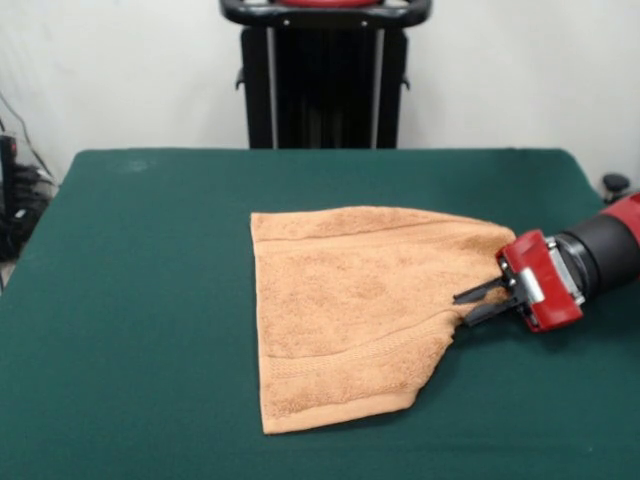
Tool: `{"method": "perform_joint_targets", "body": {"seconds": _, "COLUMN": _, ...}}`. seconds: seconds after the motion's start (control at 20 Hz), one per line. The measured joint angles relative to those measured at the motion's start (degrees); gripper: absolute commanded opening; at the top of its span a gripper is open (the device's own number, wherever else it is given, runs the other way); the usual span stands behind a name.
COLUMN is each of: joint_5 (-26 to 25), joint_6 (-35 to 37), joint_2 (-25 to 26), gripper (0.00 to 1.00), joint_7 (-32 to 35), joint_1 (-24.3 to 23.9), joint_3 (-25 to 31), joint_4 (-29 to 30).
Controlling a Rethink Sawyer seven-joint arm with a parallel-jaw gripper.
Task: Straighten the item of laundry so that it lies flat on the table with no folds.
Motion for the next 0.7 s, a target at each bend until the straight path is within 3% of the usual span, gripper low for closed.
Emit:
{"method": "perform_joint_targets", "body": {"seconds": 0.55, "joint_5": 0.0, "joint_6": -0.4, "joint_2": -0.4, "gripper": 0.00, "joint_7": 0.0, "joint_1": -0.3, "joint_3": 0.6, "joint_4": 0.1}}
{"method": "perform_joint_targets", "body": {"seconds": 0.6, "joint_5": 0.0, "joint_6": -0.5, "joint_2": -0.5, "gripper": 1.00, "joint_7": 0.0, "joint_1": -0.4, "joint_3": 0.8, "joint_4": 0.1}}
{"method": "perform_joint_targets", "body": {"seconds": 0.7, "joint_5": 0.0, "joint_6": -0.5, "joint_2": -0.5, "gripper": 1.00, "joint_7": 0.0, "joint_1": -0.4, "joint_3": 0.8, "joint_4": 0.1}}
